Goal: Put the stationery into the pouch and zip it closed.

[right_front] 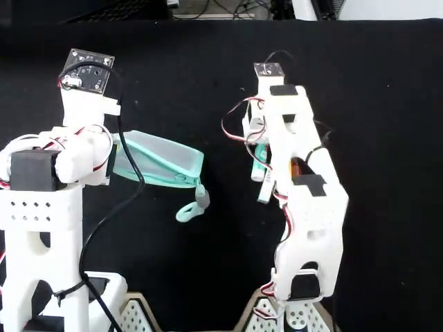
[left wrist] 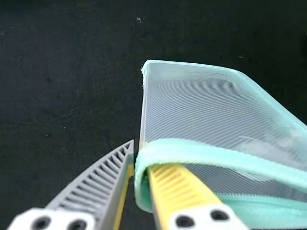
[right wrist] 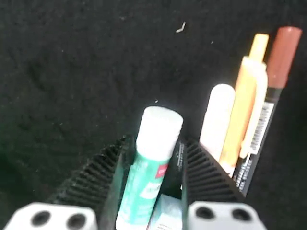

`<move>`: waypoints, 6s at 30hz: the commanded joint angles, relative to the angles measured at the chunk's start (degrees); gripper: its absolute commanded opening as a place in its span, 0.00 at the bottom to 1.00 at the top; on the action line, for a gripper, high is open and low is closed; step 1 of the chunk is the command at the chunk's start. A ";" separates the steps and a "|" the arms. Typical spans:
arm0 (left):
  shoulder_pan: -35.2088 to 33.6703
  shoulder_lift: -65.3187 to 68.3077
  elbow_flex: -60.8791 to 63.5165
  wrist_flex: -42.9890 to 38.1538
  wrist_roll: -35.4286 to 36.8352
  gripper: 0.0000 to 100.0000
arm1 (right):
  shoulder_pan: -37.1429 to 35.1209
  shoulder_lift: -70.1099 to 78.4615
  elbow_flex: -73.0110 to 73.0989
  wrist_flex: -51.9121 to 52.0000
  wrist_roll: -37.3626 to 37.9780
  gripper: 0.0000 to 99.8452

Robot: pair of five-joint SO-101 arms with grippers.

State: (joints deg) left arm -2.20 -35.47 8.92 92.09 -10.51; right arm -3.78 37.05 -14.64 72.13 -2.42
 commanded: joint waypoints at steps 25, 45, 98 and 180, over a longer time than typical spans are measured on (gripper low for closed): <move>-0.22 0.26 0.13 -0.35 0.35 0.03 | -5.36 -26.68 22.64 -10.55 4.66 0.01; -0.13 0.35 0.22 -0.35 0.35 0.03 | -18.02 -105.01 50.95 -14.86 9.67 0.01; -0.22 0.44 0.22 -3.16 7.21 0.03 | -39.30 -97.89 79.34 -73.05 19.25 0.01; -0.22 0.44 1.10 -3.52 6.77 0.03 | 0.53 -17.10 27.65 -8.09 8.70 0.12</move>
State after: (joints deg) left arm -2.11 -35.03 10.15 89.71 -3.65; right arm -3.52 18.33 15.60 62.20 6.81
